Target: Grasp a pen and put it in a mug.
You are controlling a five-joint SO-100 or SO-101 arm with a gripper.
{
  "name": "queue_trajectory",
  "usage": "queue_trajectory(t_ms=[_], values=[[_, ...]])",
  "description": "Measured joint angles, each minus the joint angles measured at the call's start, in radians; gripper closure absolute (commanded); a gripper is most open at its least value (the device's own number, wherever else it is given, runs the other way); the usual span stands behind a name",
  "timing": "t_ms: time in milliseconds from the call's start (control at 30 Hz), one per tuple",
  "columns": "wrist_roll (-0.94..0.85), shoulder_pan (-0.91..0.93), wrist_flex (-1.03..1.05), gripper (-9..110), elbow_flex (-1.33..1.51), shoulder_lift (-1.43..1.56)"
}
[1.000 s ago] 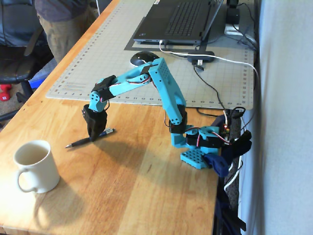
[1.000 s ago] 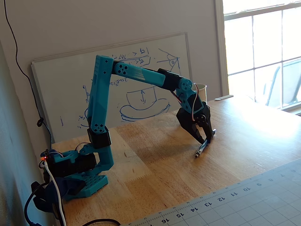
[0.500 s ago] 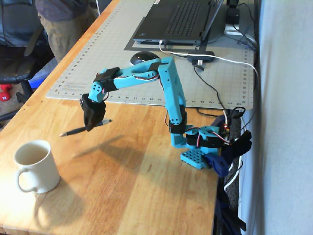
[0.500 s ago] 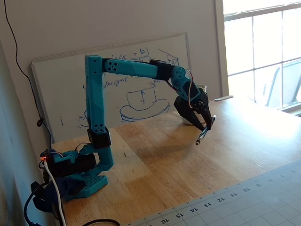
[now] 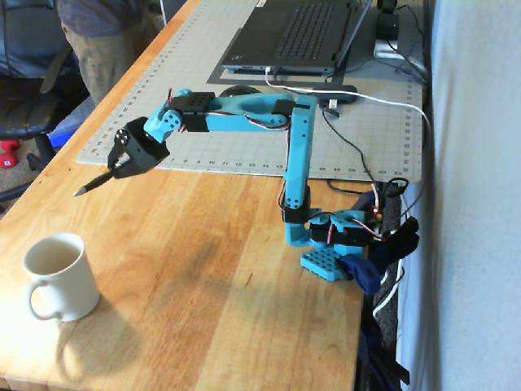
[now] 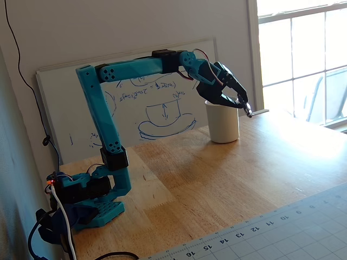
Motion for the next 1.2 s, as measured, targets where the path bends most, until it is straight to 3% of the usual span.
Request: queue_trajectory(t_ms=[367, 733, 933, 1200], values=[[-0.914, -0.071, -0.014, 101, 0.000, 0.060], [-1.529, -0.192, -0.014, 101, 0.000, 0.060], [-1.732, -0.244, -0.103, 101, 0.000, 0.060], [-1.770, -0.330, -0.446, 101, 0.000, 0.060]])
